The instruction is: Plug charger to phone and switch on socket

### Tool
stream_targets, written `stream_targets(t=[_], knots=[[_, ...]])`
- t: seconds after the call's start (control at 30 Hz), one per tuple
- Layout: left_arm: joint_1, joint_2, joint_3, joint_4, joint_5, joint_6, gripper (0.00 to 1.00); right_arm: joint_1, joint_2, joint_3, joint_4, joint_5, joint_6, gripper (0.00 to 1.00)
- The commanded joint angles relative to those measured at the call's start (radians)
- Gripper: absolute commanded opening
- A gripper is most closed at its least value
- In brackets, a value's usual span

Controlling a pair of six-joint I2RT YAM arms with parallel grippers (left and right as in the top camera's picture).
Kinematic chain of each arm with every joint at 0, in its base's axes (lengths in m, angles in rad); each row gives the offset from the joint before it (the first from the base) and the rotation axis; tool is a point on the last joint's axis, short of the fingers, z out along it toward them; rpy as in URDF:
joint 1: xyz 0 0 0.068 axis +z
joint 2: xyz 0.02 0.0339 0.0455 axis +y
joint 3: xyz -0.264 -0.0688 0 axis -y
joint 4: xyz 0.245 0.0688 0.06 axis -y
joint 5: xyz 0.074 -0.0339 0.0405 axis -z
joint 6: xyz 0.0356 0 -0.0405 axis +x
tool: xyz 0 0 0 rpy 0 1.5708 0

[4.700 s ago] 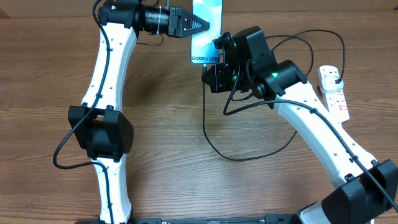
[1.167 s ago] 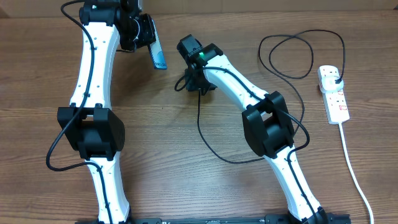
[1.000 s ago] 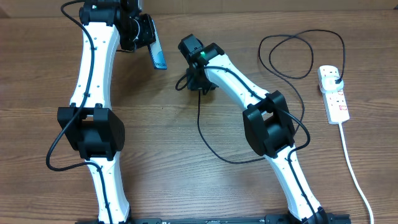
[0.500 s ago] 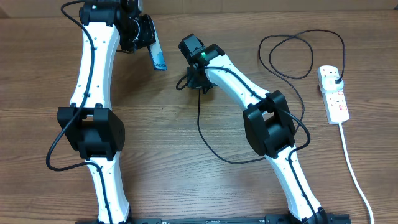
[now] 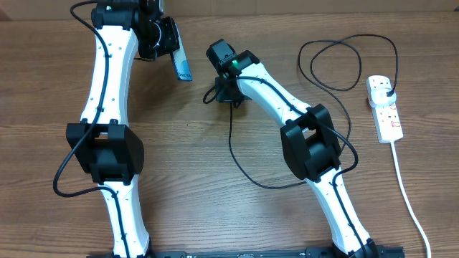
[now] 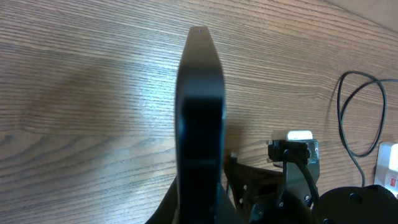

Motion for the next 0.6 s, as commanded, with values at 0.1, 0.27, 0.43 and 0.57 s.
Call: stream_targets(t=[0.1,0.27,0.43,0.57], knots=[[-0.007,-0.011,0.010,0.002,0.012,-0.002,0.04,-0.027,0.019,-0.030,-0.012,-0.060,-0.003,0.07],[-0.007,-0.011,0.010,0.002,0.013,-0.003,0.04,-0.067,-0.008,-0.030,-0.016,-0.167,-0.003,0.04],[-0.007,-0.011,0.010,0.016,0.069,0.010,0.04,-0.113,-0.070,-0.030,-0.020,-0.295,-0.003,0.04],[-0.007,-0.011,0.010,0.042,0.148,0.033,0.04,-0.124,-0.101,-0.030,-0.029,-0.332,-0.005,0.04]])
